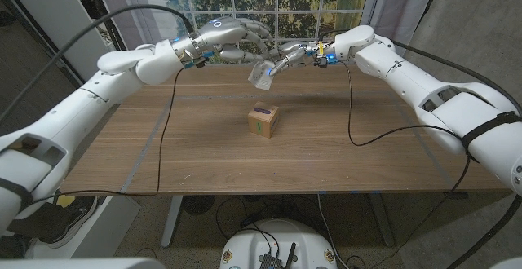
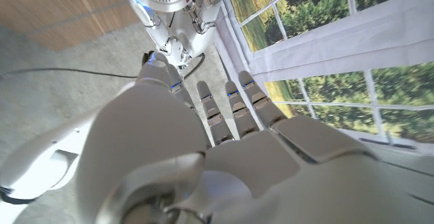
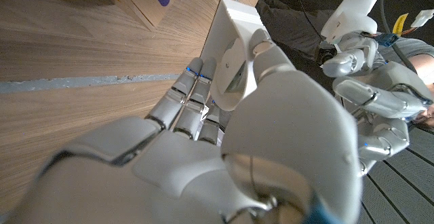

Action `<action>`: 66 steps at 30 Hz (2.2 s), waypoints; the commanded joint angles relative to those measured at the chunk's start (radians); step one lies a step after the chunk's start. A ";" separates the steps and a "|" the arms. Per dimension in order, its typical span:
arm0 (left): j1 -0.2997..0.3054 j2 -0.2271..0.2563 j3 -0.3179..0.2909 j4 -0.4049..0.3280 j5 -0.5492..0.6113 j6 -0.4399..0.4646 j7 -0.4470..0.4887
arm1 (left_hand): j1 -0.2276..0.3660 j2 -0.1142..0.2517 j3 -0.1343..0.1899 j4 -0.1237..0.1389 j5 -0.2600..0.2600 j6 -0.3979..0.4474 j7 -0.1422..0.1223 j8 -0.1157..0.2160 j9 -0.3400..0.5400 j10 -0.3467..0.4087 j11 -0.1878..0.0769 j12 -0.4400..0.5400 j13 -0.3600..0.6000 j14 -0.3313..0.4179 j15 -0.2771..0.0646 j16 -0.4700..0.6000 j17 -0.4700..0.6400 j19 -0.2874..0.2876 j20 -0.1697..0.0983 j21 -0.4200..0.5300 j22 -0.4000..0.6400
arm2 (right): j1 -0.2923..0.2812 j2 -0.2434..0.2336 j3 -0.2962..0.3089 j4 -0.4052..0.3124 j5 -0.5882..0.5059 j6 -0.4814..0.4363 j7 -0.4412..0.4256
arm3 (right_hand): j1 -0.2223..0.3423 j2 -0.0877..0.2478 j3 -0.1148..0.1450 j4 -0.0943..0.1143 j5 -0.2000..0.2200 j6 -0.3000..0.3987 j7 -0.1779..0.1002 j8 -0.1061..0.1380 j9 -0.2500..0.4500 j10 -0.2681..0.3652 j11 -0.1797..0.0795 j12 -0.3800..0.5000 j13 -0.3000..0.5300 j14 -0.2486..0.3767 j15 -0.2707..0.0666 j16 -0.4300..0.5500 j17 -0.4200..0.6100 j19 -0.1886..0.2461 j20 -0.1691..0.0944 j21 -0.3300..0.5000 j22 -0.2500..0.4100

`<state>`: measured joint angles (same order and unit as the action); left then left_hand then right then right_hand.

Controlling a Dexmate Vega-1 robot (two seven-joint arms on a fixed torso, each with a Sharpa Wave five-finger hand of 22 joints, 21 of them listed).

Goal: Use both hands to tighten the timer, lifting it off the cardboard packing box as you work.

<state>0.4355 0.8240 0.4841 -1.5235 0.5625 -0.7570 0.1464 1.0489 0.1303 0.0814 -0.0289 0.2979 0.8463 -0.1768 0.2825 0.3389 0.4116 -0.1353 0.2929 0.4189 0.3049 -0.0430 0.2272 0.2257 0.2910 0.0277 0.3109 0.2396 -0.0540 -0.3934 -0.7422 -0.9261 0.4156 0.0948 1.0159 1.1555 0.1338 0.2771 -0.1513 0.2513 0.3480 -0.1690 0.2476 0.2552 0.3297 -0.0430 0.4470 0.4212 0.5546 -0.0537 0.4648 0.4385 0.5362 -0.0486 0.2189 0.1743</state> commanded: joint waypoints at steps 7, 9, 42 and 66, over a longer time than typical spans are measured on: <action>0.263 -0.037 -0.126 -0.166 -0.369 0.300 -0.056 | -0.015 -0.010 -0.016 0.005 0.001 -0.013 0.014 -0.016 -0.004 -0.019 0.005 -0.007 0.005 -0.013 -0.103 -0.005 0.005 -0.002 0.015 0.005 0.002 | -0.067 -0.082 0.034 -0.168 0.033 -0.038 -0.047 | -0.004 0.023 0.016 0.013 0.004 0.007 -0.002 -0.006 0.002 0.138 -0.030 0.100 0.225 0.010 -0.173 -0.004 0.008 0.004 -0.057 -0.004 0.003; 0.289 -0.048 -0.139 -0.176 -0.400 0.317 -0.040 | -0.017 -0.009 -0.018 0.006 0.002 -0.019 0.016 -0.020 -0.005 -0.020 0.011 -0.007 0.006 -0.012 -0.102 -0.004 0.006 -0.003 0.018 0.005 0.002 | -0.071 -0.088 0.037 -0.177 0.037 -0.042 -0.049 | -0.002 0.024 0.018 0.012 0.005 0.006 -0.003 -0.006 0.001 0.134 -0.036 0.098 0.225 0.010 -0.175 -0.005 0.008 0.002 -0.058 -0.005 0.003; 0.534 -0.187 -0.274 -0.168 -0.776 0.325 0.111 | -0.049 0.004 -0.046 0.035 0.002 -0.042 0.037 -0.043 -0.008 0.022 0.024 0.009 0.013 0.040 -0.093 0.014 0.011 0.007 0.034 0.018 -0.003 | -0.123 -0.084 0.108 -0.103 0.135 0.225 0.087 | 0.156 0.040 0.051 -0.015 -0.014 0.127 -0.051 0.018 0.004 0.114 -0.122 0.081 0.260 -0.028 -0.185 0.001 0.082 -0.059 -0.102 -0.011 0.007; 0.555 -0.217 -0.265 -0.162 -0.773 0.367 0.173 | -0.063 0.024 -0.046 0.051 -0.007 -0.035 0.049 -0.045 -0.010 0.039 0.024 0.014 0.015 0.054 -0.093 0.017 0.013 0.012 0.038 0.025 -0.005 | -0.144 -0.142 0.114 -0.195 0.098 0.314 0.071 | 0.215 0.044 0.043 0.000 -0.030 0.250 -0.050 0.033 0.005 0.141 -0.152 0.084 0.289 -0.004 -0.185 0.002 0.099 -0.068 -0.119 -0.002 0.007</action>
